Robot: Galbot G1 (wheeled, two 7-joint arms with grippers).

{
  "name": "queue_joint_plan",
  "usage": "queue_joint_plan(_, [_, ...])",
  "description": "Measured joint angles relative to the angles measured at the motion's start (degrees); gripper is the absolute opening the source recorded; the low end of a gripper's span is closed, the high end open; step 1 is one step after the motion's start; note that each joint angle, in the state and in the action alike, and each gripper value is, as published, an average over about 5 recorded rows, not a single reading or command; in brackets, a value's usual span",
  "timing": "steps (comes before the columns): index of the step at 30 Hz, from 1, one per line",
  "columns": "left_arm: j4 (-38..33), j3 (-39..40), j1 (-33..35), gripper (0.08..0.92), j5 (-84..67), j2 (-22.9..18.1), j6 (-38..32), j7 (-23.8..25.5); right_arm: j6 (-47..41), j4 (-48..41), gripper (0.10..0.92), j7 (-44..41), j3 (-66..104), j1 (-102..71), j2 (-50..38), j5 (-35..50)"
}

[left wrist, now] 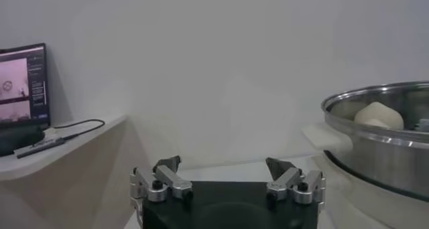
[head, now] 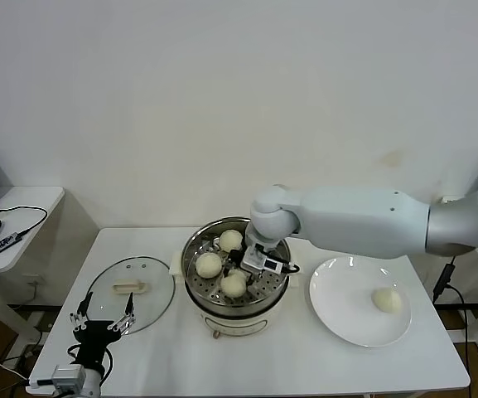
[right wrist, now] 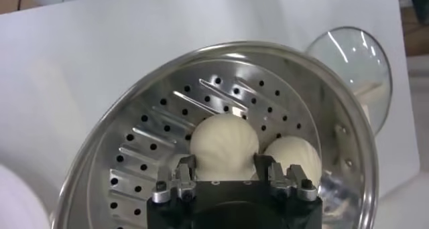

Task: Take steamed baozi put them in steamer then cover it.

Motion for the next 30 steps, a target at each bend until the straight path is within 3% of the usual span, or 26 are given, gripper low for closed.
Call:
queue_joint_plan(5, [0.0, -0.03, 0.01, 0.823, -0.01, 0.06, 0.01, 0.0, 0.21, 0.23, 0.773, 0.07, 0.32, 0.53, -0.38, 0.21])
queue_joint_plan(8, [-0.07, -0.05, -0.01, 0.823, -0.03, 0.14, 0.03, 0.0, 0.13, 0.32, 0.814, 0.05, 0.87, 0.97, -0.88, 0.42])
queue_joint_plan(19, [-0.16, -0.08, -0.59, 0.823, 0.03, 1.16, 0.17, 0.19, -2.53, 2.11, 0.823, -1.31, 4.83, 2.92, -6.72, 0.71])
queue_joint_plan(30, [0.16, 0.9, -1.25, 0.823, 0.25, 2.36, 0.29, 0.24, -12.56, 3.48, 0.823, -4.38, 10.42, 1.55, -19.99, 0.69])
